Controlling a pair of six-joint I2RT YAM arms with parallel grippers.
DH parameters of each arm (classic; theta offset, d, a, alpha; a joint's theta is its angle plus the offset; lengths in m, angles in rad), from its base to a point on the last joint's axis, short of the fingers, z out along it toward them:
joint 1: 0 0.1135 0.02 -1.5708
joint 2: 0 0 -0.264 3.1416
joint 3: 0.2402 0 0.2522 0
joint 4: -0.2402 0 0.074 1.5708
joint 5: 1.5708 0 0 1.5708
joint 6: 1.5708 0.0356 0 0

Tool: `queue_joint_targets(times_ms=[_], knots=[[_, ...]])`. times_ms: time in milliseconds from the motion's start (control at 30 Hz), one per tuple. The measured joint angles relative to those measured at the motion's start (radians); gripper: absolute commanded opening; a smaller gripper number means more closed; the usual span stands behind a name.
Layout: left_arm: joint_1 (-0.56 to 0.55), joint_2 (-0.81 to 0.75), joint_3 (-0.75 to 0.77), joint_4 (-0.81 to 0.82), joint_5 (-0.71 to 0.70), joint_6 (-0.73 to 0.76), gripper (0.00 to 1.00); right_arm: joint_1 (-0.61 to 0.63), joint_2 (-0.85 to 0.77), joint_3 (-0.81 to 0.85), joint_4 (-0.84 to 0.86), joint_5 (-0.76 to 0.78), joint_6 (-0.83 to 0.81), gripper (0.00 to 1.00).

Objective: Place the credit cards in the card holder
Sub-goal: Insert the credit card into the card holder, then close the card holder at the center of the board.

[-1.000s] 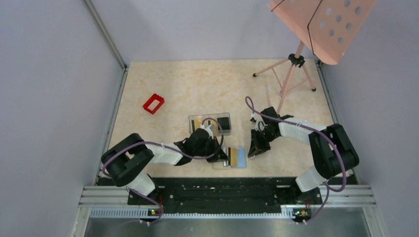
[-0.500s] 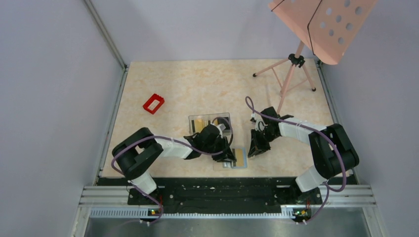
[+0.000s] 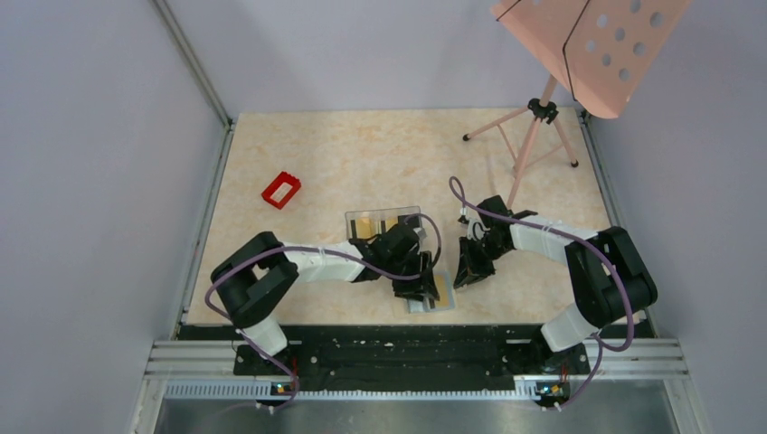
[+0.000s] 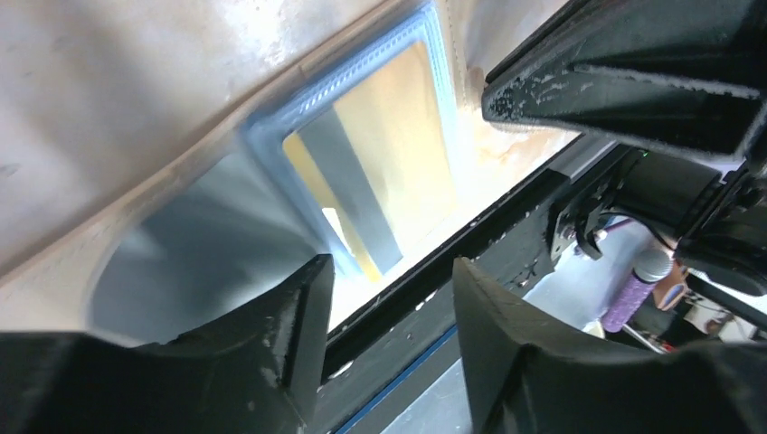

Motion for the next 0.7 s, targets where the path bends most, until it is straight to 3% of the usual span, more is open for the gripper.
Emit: queue_joint_targets(times_ms=[67,400,700], knots=[[-0.001,-0.033,-0.003,-0.043,-0.023,0.009,0.66,0.0,0.0,0.0,0.0,-0.002,0.0,0.0],[0.02,-0.329,-0.19,-0.048,-0.1,-0.009,0.72,0.0,0.0,0.0,-0.002,-0.01,0.0,0.0],[0.18,-0.455,-0.479,0.145,-0.047,-0.116,0.72,0.0,0.0,0.0,-0.002,-0.018,-0.001,0.0]])
